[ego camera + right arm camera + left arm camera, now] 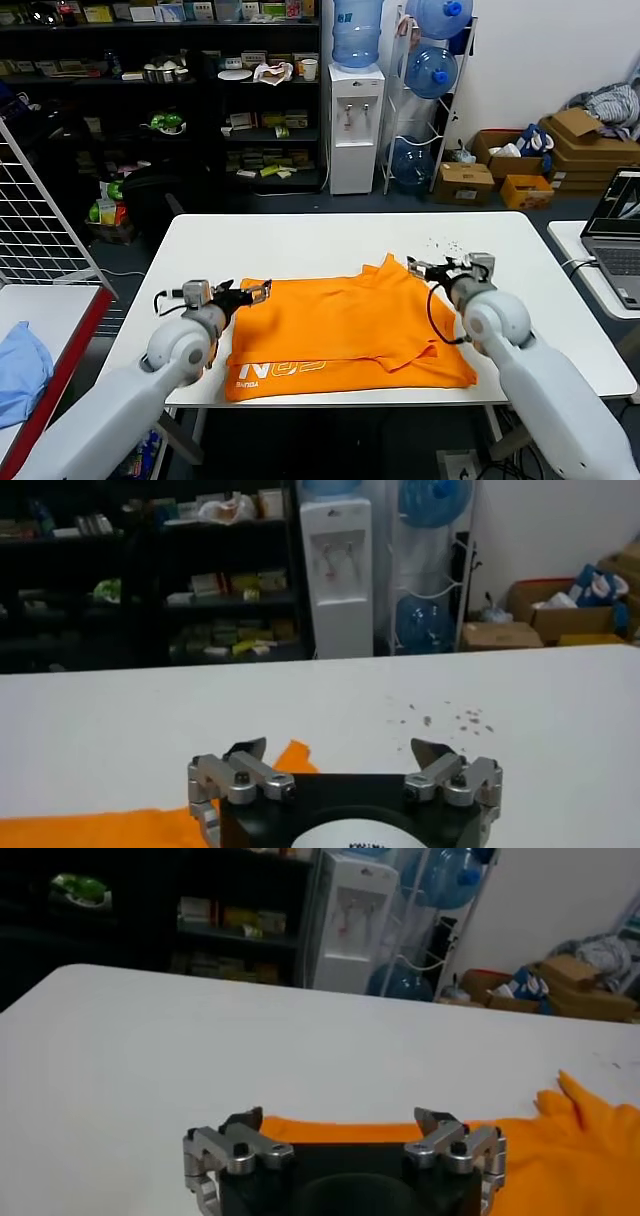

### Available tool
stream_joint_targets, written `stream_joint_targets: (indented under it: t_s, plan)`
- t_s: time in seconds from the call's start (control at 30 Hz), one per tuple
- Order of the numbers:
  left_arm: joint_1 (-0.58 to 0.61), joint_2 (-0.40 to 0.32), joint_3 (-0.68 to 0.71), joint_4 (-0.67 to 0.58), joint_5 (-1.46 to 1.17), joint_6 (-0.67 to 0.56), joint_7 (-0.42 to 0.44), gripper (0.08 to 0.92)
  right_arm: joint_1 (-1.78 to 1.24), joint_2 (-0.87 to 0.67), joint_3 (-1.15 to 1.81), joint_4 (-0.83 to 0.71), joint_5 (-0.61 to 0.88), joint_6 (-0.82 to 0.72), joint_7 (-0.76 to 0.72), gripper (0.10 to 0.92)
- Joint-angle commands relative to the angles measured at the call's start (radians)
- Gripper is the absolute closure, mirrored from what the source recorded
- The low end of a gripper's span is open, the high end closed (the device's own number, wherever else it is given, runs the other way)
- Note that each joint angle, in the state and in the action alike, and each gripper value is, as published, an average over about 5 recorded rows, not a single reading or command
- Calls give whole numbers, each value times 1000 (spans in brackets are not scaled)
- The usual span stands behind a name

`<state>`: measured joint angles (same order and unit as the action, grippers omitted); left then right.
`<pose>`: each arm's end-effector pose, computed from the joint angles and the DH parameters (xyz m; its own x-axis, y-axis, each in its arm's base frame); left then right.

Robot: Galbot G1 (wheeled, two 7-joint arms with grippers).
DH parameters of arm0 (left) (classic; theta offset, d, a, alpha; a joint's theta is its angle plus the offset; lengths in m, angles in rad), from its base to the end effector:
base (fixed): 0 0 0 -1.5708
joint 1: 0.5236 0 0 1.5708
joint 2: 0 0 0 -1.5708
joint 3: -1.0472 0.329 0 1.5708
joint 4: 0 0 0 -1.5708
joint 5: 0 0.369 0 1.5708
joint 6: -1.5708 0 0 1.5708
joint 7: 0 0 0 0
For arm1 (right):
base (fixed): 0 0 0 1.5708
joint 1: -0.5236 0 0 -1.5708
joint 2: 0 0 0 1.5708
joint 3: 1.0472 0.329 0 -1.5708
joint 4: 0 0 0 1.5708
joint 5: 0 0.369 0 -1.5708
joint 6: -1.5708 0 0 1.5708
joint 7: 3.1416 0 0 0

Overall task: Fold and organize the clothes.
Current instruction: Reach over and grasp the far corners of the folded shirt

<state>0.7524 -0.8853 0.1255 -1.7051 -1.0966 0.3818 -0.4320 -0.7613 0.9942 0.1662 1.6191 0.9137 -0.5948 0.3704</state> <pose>0.3823 0.0059 -0.2564 -0.8357 0.2324 0.4975 0.1648 0.9704 -0.1764 0.4247 -0.0616 -0.2204 -0.8598 -0.0764 0.5049 -0.0313 0.9948 0.0972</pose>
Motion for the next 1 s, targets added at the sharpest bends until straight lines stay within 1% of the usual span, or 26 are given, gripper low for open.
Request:
stream_joint_targets:
  t_s: [0.03,0.23,0.43,0.7,0.93,1.0]
  plan:
    - [-275,-109,103,410,11,37,125,79,304,165,-176,-344,18,-56,30,104]
    - [-246,-97,102,395,18,37,130,79,293,185,-172,-388,-14,-53,-8,104]
    - [-209,-88,106,367,25,39,122,79,269,191,-170,-396,-34,-52,-28,104]
    - [-166,-59,112,286,4,50,97,79,257,195,-174,-401,-45,-54,-39,104]
    - [-142,-61,118,256,-3,54,77,79,252,200,-173,-405,-49,-59,-40,107]
    - [-142,-64,120,257,-2,54,75,99,250,199,-172,-404,-49,-61,-39,125]
